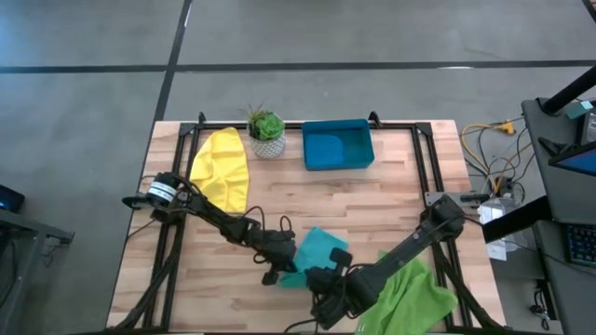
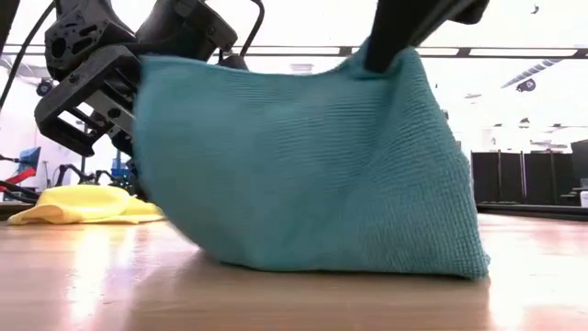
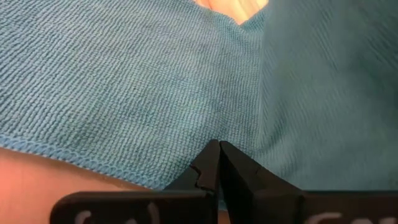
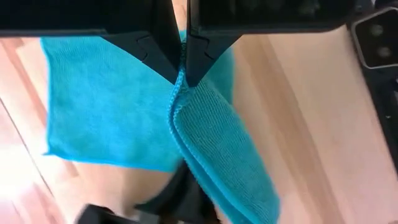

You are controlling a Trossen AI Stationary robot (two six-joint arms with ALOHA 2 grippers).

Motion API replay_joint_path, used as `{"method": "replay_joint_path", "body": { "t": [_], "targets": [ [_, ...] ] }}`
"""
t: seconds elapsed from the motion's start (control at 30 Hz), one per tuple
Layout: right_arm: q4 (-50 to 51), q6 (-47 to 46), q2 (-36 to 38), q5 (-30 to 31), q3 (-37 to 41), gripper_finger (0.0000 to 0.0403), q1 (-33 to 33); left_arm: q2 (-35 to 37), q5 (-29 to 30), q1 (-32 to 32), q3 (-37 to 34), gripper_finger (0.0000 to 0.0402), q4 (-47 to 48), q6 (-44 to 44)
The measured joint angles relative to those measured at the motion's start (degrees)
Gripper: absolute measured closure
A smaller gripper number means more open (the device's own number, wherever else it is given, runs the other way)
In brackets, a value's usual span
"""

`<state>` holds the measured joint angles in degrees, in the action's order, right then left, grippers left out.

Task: Fold microfiber towels
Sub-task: Fold the light blue microfiber towel on top of the dark blue microfiber towel into the dark blue bin

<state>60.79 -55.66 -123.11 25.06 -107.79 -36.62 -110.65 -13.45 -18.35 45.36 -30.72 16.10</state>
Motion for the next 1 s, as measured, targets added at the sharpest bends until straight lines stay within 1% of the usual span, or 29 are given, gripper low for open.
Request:
{"method": "replay_joint_path", "body": {
  "t": [0.1, 0.3, 0.43, 0.6, 0.73, 0.8, 1.0],
  "targets": [
    [-2.44, -1.46, 3.90, 0.56, 5.74, 0.0394, 0.00, 0.00, -0.02, 0.00, 0.00, 0.0401, -0.08, 0.02],
    [-10.48, -1.85, 12.12, 0.48, 18.02, 0.0394, 0.40, 0.04, -0.07, -0.01, -0.04, 0.0401, -0.43, 0.63],
    [-13.90, -2.50, 16.53, 0.06, 24.30, 0.0394, 0.45, 2.23, -0.17, 0.68, -0.20, 0.0401, -0.32, 1.48],
    [-15.52, -1.89, 19.07, -0.89, 28.64, 0.0394, 0.78, 6.56, 2.27, 2.42, -0.76, 0.0402, -0.80, 1.22],
    [-17.75, 1.41, 19.10, -1.44, 30.19, 0.0394, 2.08, 8.72, 3.56, 4.03, -0.66, 0.0402, -1.13, 1.10],
    [-19.51, 2.54, 19.12, -1.46, 31.10, 0.0394, 2.97, 9.35, 3.71, 4.70, -0.61, 0.0402, -1.22, 1.35],
    [-19.44, 4.15, 19.10, -1.54, 34.60, 0.0394, 4.90, 9.53, 3.91, 6.44, -0.68, 0.0402, -0.97, 1.51]
  ]
}}
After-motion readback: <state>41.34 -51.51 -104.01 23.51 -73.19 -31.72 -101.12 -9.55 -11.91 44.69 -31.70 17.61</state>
